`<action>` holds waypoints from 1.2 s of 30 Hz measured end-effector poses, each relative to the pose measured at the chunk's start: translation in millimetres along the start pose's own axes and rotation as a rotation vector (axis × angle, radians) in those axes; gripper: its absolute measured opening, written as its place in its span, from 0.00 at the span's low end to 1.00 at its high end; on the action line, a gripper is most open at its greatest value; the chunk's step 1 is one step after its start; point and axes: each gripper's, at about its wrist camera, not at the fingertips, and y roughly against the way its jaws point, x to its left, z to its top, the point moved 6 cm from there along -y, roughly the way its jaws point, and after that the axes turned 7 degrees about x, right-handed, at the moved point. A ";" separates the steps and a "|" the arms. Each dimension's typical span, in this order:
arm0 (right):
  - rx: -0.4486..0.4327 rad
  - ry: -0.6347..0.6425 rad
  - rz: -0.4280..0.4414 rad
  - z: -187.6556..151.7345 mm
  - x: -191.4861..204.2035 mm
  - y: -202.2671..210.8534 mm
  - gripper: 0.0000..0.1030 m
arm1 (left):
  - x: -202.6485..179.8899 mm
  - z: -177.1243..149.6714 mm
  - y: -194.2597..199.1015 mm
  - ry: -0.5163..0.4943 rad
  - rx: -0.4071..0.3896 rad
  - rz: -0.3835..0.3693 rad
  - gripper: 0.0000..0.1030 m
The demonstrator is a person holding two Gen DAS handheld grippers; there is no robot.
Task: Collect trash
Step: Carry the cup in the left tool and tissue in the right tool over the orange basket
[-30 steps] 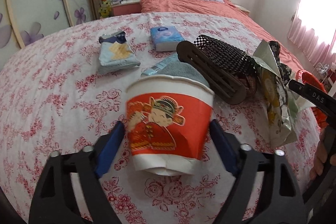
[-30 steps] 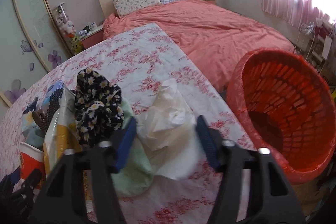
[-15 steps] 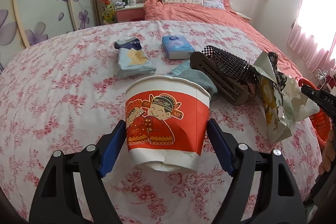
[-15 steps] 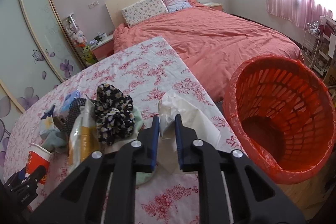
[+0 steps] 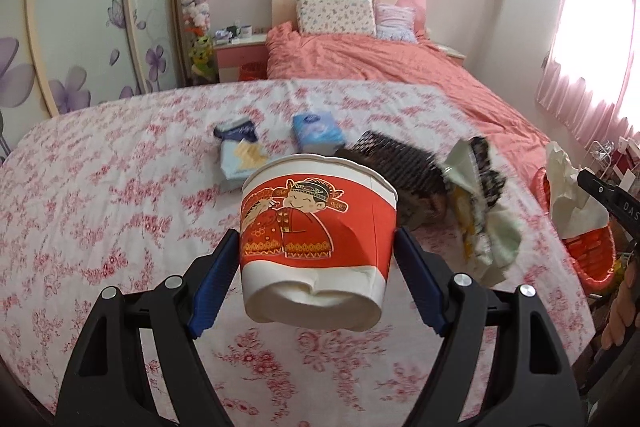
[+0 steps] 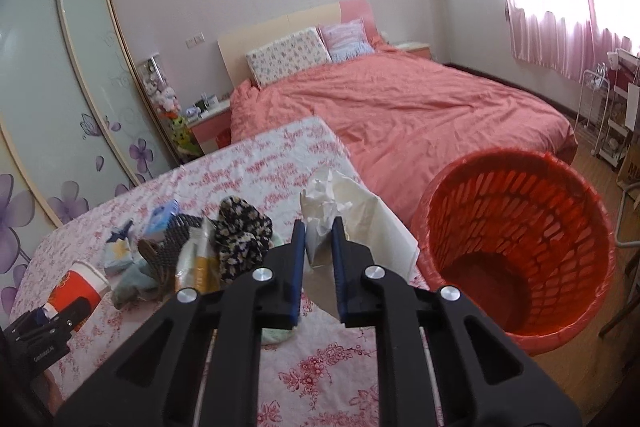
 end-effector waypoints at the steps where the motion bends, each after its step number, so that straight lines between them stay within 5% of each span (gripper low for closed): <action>1: -0.014 0.002 0.000 1.7 -1.7 6.2 0.14 | -4.5 2.4 3.1 -0.005 -0.008 -0.007 0.75; 9: -0.103 -0.028 -0.013 12.3 -32.0 45.8 0.14 | -55.6 21.0 18.3 -0.068 -0.055 -0.086 0.75; 20: -0.182 -0.110 -0.098 21.7 -101.6 69.4 0.14 | -181.4 37.6 9.3 -0.227 -0.082 -0.270 0.75; 28: -0.190 -0.200 -0.123 25.2 -158.9 64.6 0.14 | -269.9 33.7 -17.0 -0.350 -0.046 -0.387 0.75; 36: -0.181 -0.282 -0.106 30.0 -204.7 46.5 0.14 | -323.3 27.6 -32.8 -0.427 -0.006 -0.425 0.75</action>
